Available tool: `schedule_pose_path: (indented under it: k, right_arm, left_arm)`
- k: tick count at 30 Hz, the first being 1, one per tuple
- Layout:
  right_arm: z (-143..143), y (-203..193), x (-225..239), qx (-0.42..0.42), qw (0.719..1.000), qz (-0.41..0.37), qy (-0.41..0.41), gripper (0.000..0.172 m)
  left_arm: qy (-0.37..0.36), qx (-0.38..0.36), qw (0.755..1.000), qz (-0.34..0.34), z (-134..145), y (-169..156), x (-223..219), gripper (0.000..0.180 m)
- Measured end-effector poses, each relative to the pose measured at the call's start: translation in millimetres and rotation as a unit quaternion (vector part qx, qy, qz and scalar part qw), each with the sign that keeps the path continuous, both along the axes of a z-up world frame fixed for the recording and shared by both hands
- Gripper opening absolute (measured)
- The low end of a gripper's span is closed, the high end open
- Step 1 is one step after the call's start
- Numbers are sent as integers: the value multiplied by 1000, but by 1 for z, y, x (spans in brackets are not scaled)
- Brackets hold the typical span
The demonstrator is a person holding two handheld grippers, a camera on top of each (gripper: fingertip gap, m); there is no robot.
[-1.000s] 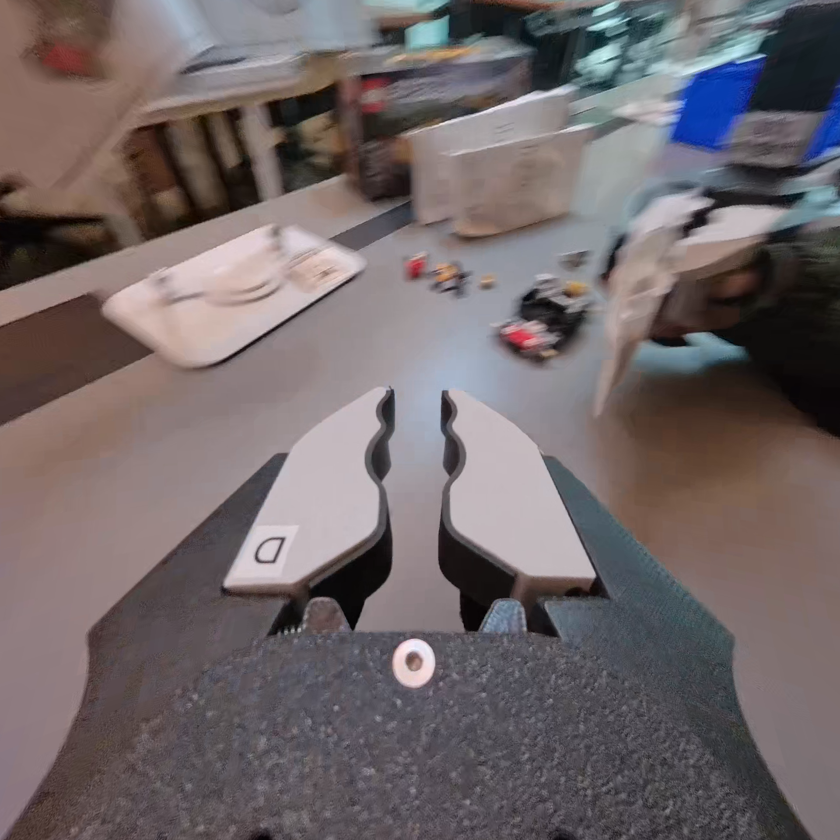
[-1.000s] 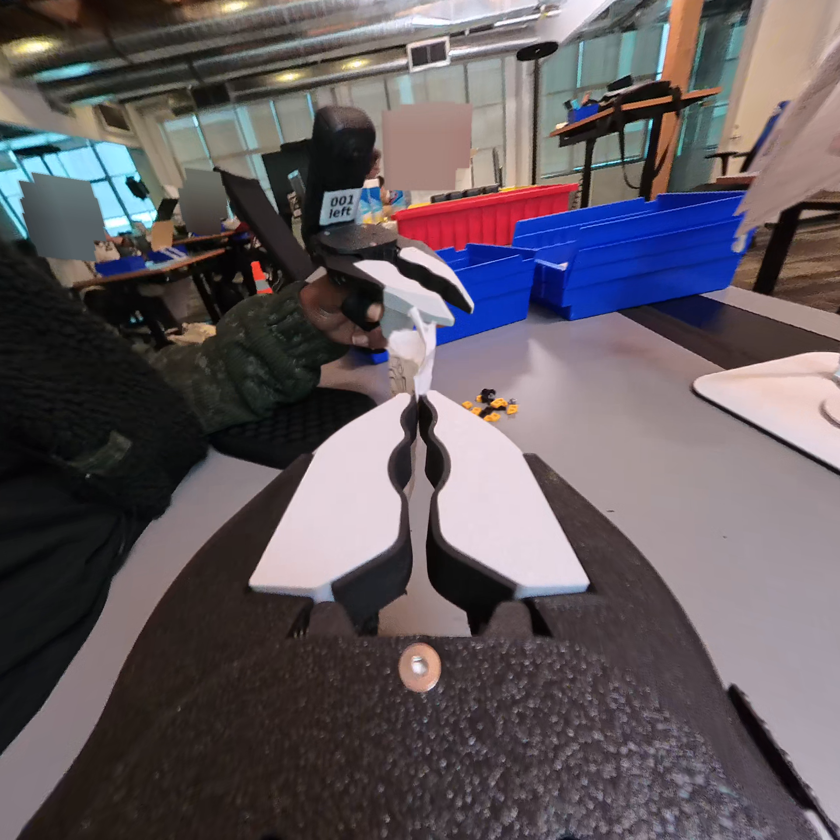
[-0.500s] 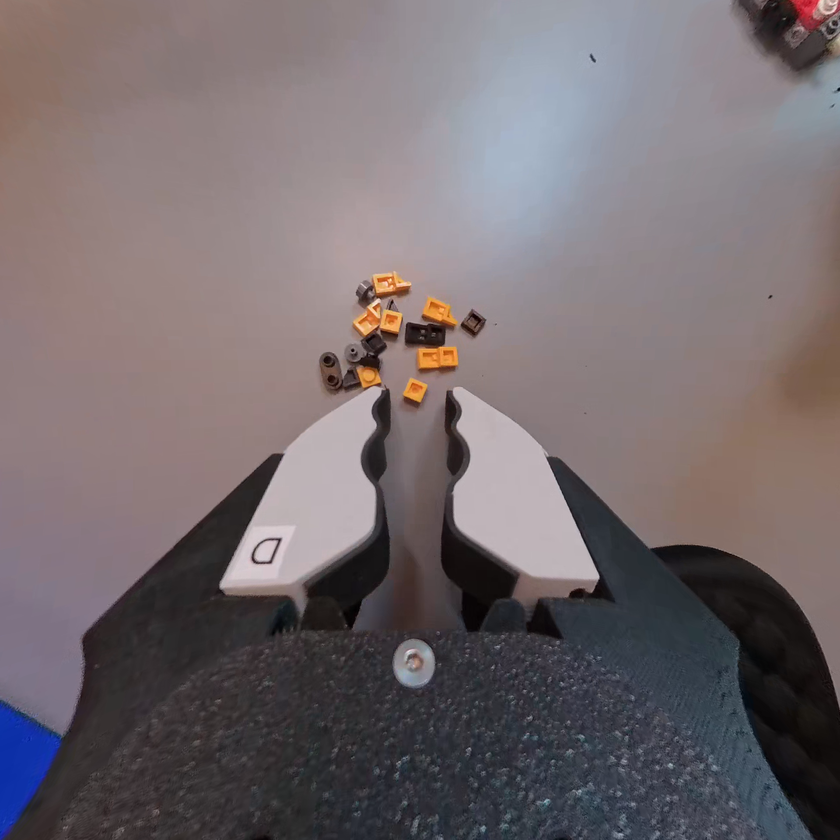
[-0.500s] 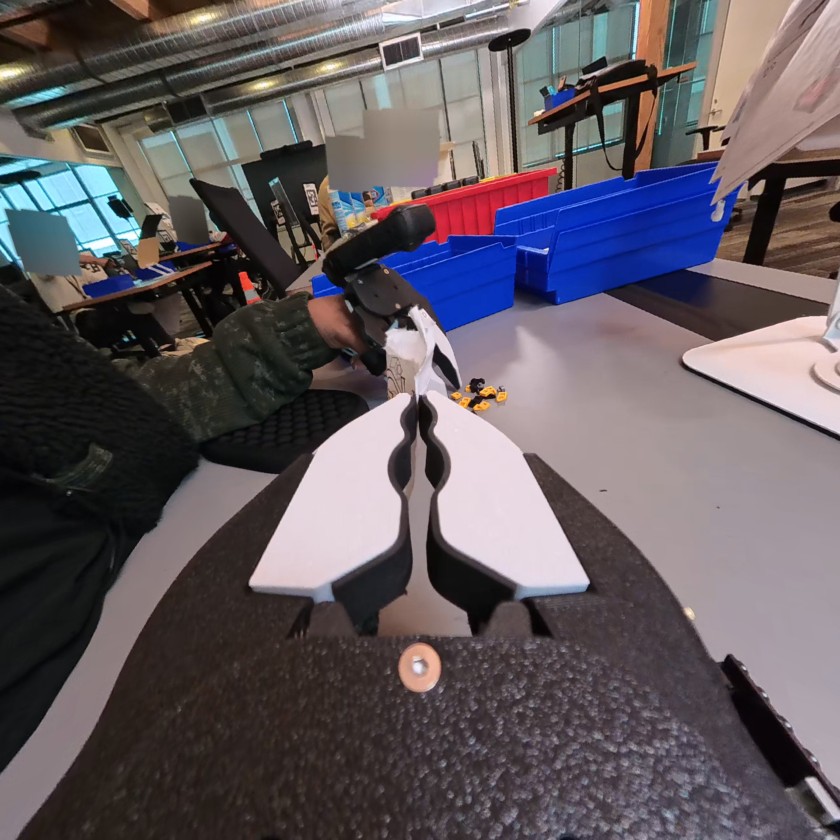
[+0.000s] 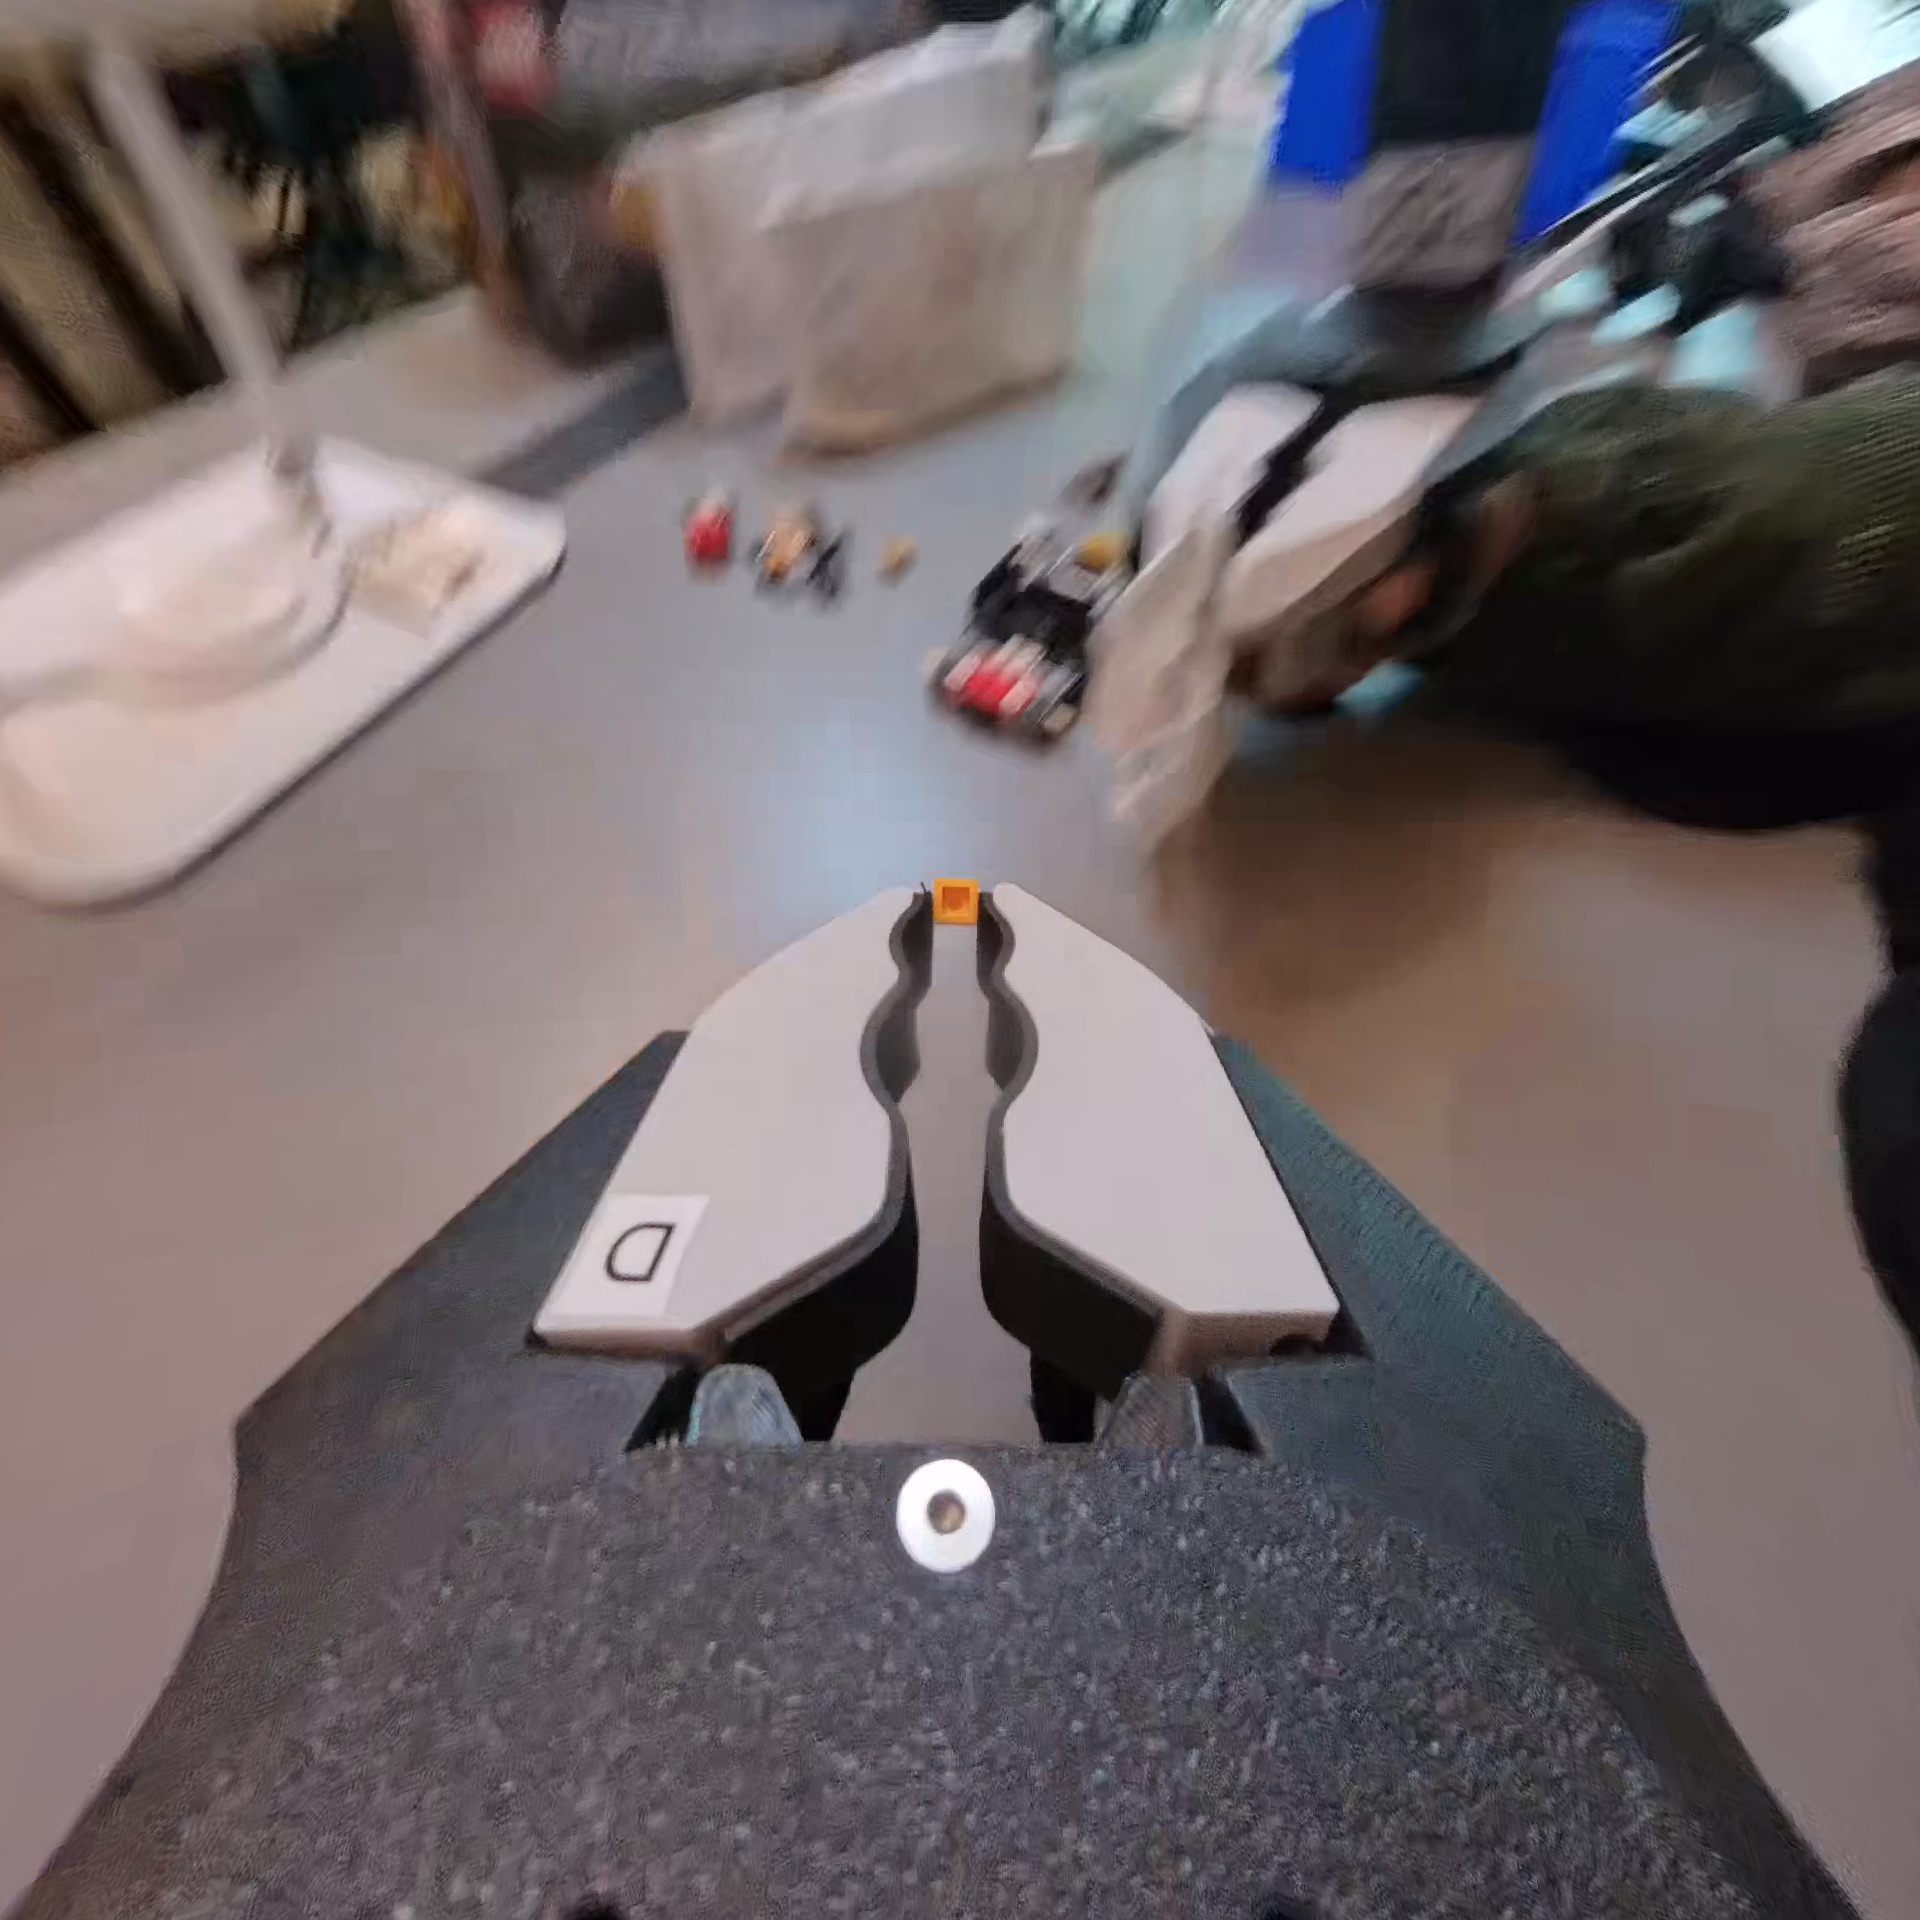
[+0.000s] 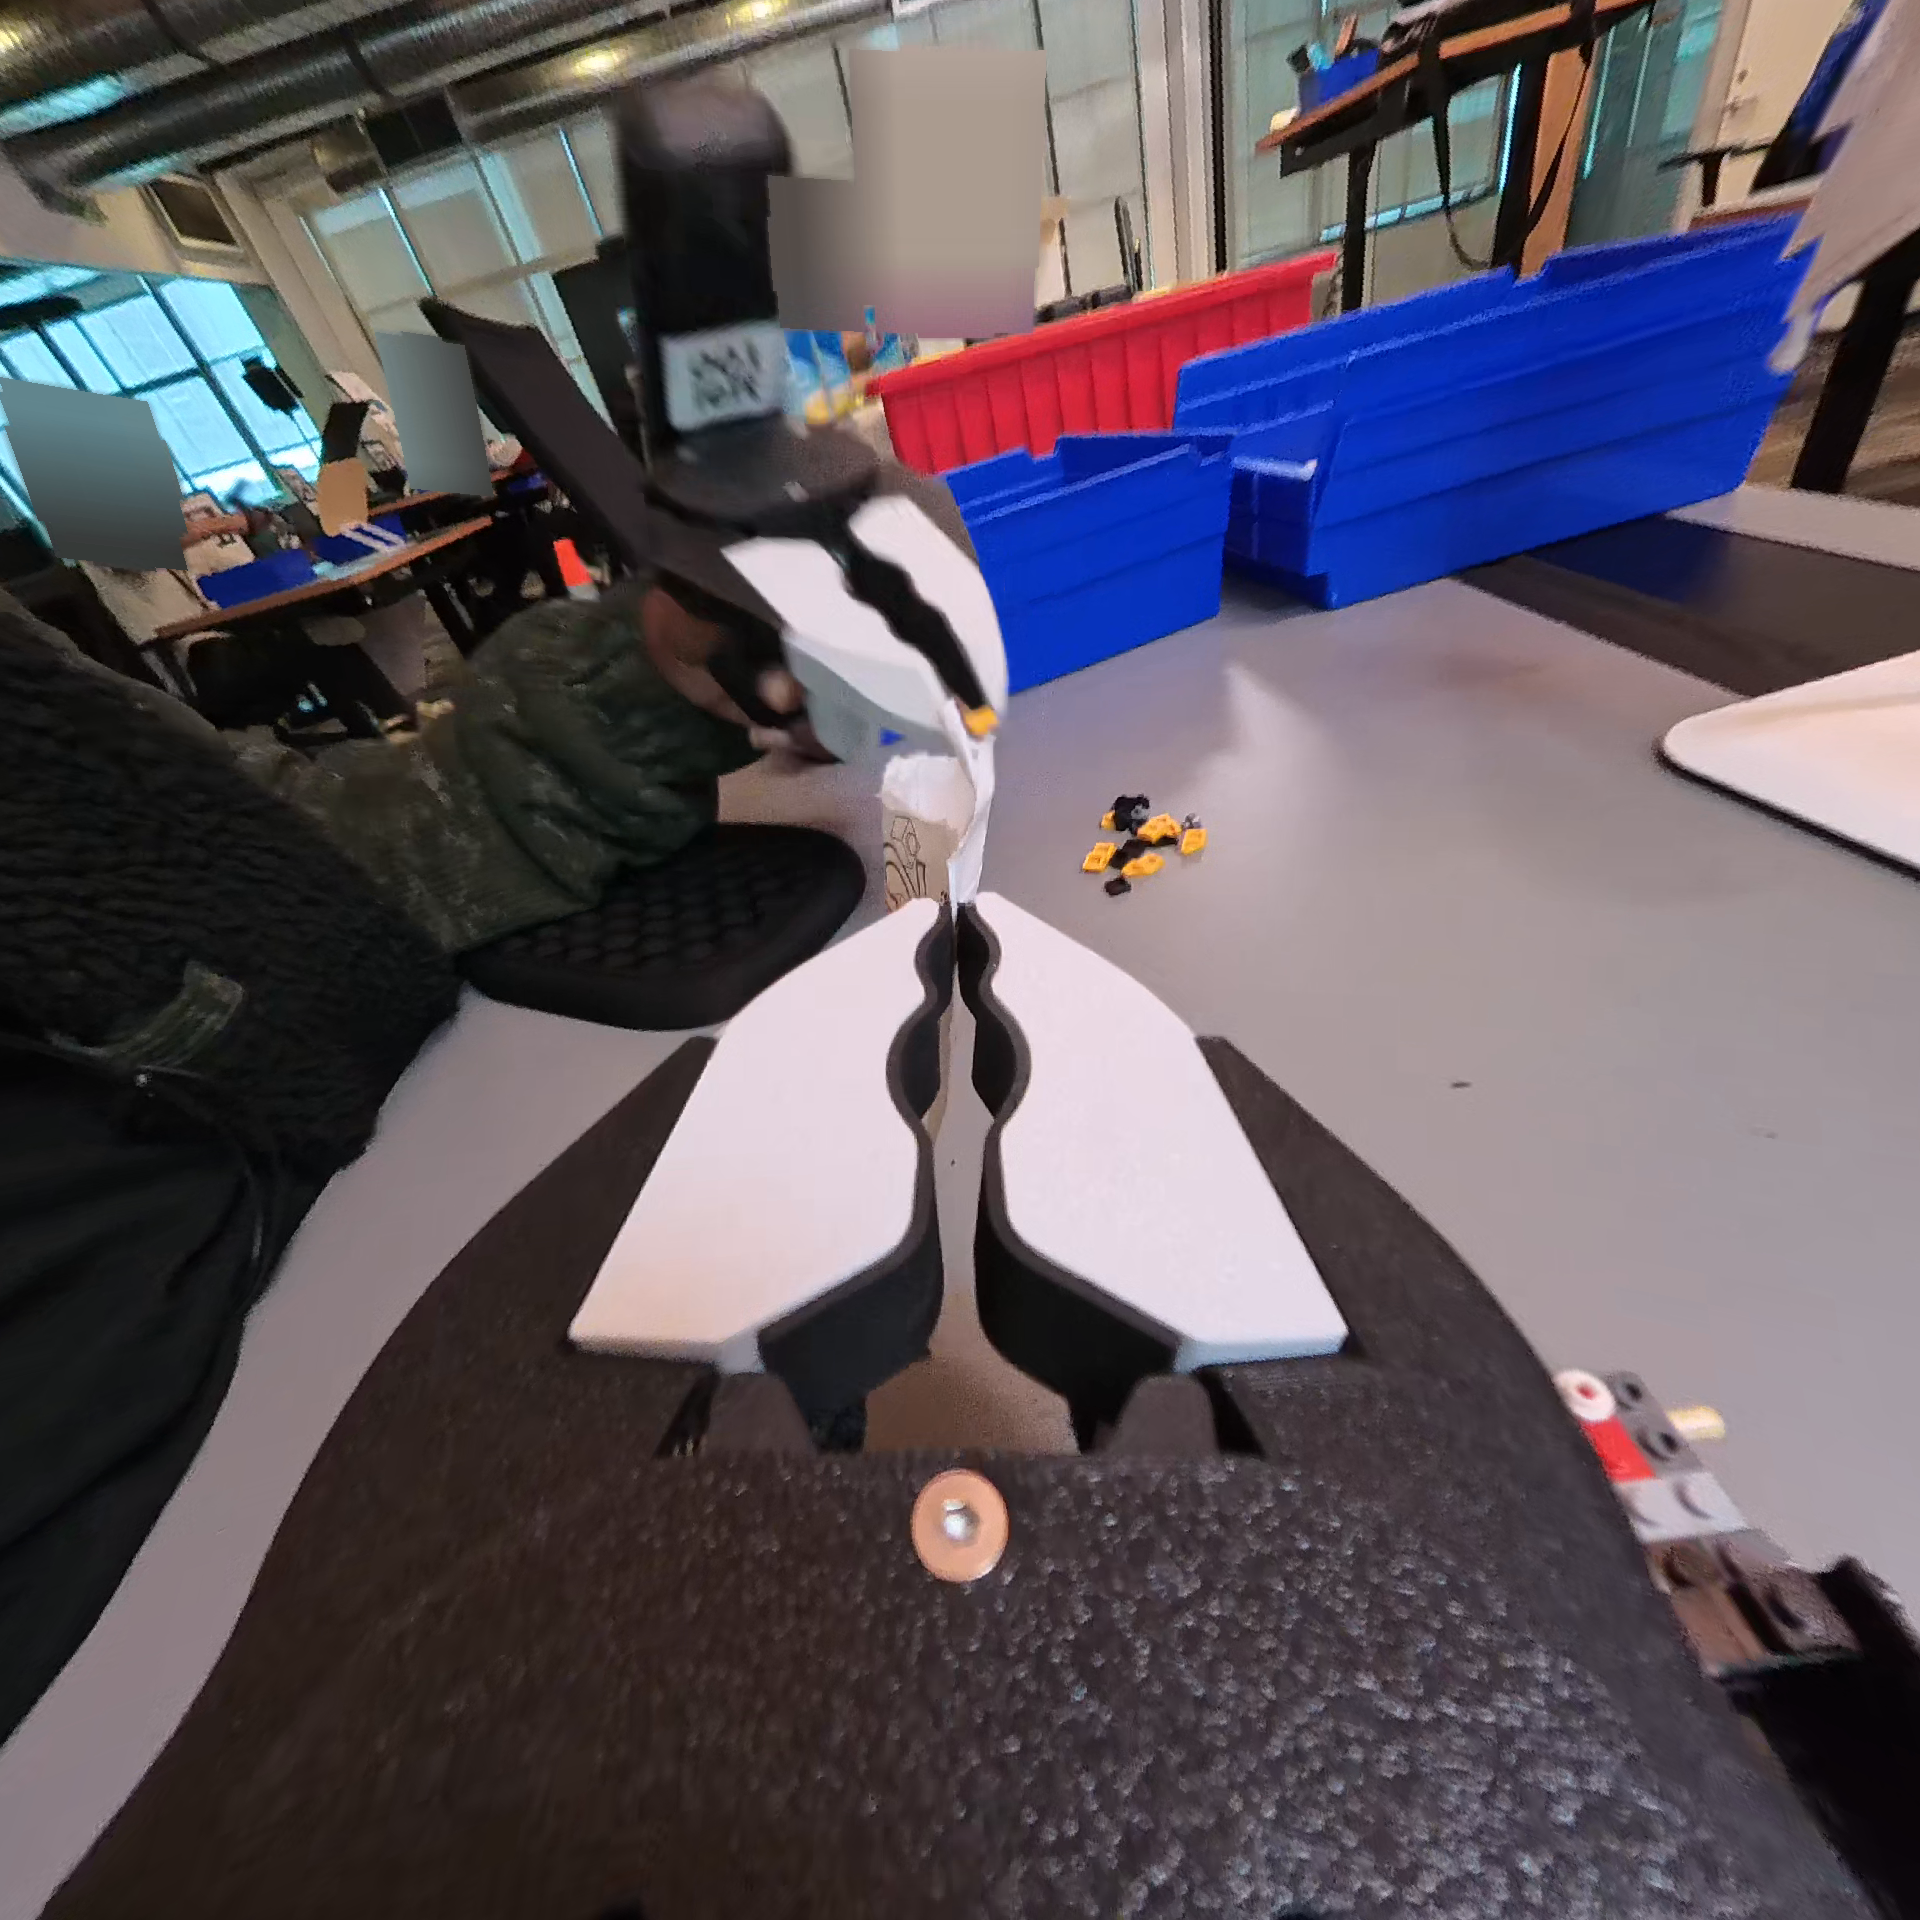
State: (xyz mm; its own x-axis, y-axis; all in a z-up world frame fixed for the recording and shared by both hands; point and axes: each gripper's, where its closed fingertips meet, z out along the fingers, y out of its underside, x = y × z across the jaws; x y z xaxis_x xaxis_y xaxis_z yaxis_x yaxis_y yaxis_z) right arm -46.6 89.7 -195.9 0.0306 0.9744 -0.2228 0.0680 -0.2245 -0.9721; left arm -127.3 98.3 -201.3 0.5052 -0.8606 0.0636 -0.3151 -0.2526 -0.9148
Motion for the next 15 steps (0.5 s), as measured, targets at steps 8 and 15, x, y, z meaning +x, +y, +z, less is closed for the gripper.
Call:
schedule_pose_path:
  k: [8, 15]
  right_arm:
    - [-11, -15, -15, 2, 999, 29, -23, 0]
    - [-3, -10, -9, -8, 1000, 21, 1, 0]
  left_arm:
    - [37, 63, 995, -67, 4, -24, 55, 10]
    - [17, 69, 996, -48, 11, -18, 37, 25]
